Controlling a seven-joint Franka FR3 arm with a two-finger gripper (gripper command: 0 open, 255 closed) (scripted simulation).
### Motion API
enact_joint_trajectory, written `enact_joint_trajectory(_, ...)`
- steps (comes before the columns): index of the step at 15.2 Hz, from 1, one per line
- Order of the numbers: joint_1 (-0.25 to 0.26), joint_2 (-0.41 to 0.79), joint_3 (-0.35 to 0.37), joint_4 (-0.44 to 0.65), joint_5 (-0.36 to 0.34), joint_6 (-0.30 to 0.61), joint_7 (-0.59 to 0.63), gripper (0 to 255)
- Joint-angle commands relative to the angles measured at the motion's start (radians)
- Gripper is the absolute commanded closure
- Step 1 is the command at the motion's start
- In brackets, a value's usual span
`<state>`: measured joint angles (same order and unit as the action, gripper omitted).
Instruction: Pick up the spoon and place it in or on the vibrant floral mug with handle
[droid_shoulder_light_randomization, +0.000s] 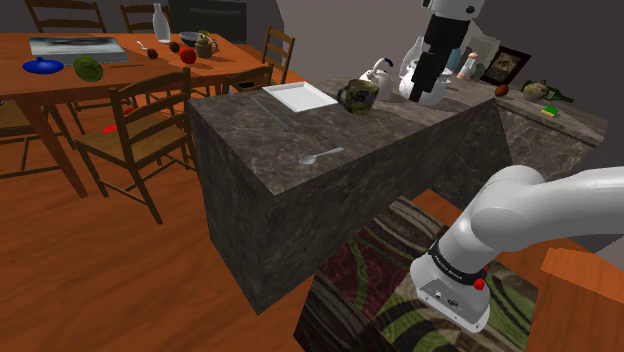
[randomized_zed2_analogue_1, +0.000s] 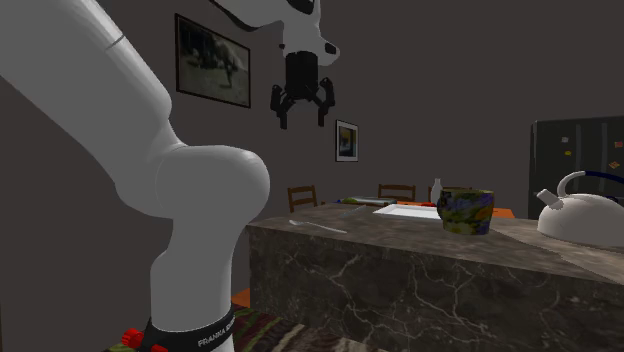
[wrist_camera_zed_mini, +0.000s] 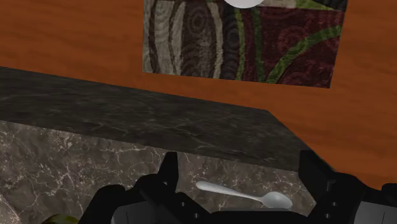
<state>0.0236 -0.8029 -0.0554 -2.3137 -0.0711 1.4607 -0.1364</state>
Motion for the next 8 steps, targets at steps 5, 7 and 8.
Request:
enact_joint_trajectory(5,0.006,0.032,0.043,-0.089,0.032,0.151,0.077,0)
enact_joint_trajectory(7,0.01,0.059,0.065,-0.125,0.046,0.228,0.115,0)
enact_joint_trajectory(8,0.012,0.076,0.076,-0.14,0.052,0.268,0.133,0)
